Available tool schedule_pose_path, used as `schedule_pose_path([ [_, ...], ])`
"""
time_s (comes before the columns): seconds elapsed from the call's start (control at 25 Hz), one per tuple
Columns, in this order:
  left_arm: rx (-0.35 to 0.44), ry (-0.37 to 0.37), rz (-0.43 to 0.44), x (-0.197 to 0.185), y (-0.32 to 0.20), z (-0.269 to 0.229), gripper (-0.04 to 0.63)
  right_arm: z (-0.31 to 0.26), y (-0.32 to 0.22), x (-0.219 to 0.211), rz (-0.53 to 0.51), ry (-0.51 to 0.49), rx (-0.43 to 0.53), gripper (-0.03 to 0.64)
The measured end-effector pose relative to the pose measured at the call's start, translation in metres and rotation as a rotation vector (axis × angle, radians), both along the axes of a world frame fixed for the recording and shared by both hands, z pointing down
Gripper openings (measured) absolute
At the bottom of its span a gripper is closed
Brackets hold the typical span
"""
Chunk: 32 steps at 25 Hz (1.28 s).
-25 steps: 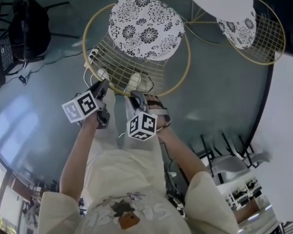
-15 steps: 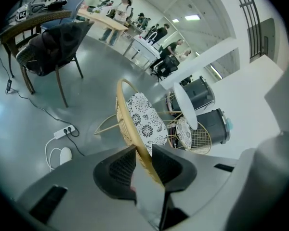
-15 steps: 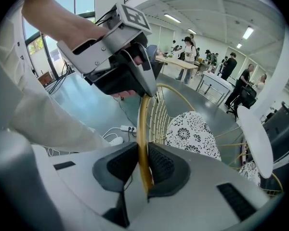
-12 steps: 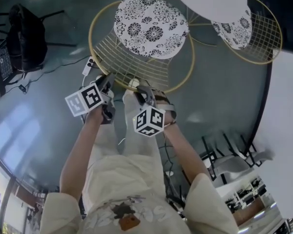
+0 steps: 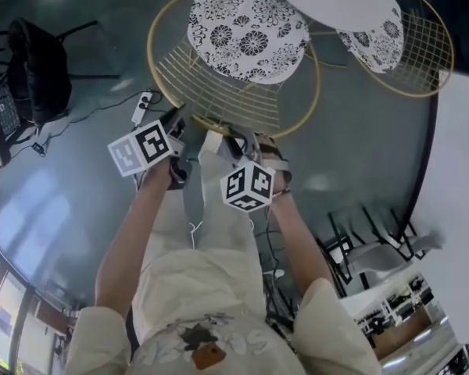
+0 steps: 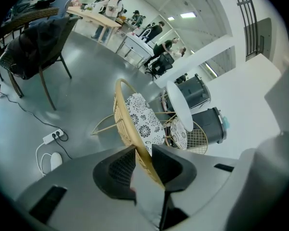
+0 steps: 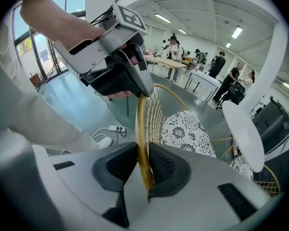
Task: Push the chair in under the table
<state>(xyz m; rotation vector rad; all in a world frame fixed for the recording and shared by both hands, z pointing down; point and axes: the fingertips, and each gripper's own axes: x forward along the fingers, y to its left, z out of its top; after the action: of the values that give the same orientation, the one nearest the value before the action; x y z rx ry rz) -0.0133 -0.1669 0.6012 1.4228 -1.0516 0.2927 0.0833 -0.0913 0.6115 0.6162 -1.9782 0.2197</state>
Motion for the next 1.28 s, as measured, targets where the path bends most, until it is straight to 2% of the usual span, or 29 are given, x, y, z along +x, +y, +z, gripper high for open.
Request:
schedule_pose_path([
  [0.4,-0.018,-0.005,0.023,-0.001,-0.002,-0.001,0.109,-0.001,-0.001,-0.001,0.012,-0.009,-0.01,0.074],
  [0.52,-0.008,0.008,0.06,0.001,-0.005,-0.002,0.11,-0.005,-0.006,-0.001,0.041,-0.006,-0.005,0.075],
  [0.6,0.006,0.019,0.101,0.002,-0.004,-0.006,0.11,-0.02,-0.005,-0.001,0.064,-0.043,0.034,0.075],
  [0.68,0.033,-0.016,0.143,-0.001,0.002,-0.012,0.11,-0.041,0.004,-0.003,0.099,-0.126,0.059,0.075],
  [0.8,0.101,-0.098,0.195,-0.013,0.011,-0.03,0.109,-0.07,0.017,0.001,0.205,-0.267,0.048,0.076],
  [0.92,0.158,-0.128,0.236,-0.019,0.027,-0.066,0.109,-0.097,0.026,0.017,0.36,-0.388,0.041,0.077],
  [1.04,0.213,-0.159,0.315,-0.018,0.052,-0.107,0.109,-0.119,0.036,0.037,0.532,-0.484,0.045,0.075],
  [1.16,0.263,-0.124,0.391,-0.017,0.083,-0.14,0.109,-0.137,0.058,0.044,0.674,-0.546,0.061,0.075],
  [1.28,0.336,-0.081,0.455,-0.024,0.12,-0.17,0.103,-0.154,0.088,0.027,0.736,-0.547,0.075,0.075],
])
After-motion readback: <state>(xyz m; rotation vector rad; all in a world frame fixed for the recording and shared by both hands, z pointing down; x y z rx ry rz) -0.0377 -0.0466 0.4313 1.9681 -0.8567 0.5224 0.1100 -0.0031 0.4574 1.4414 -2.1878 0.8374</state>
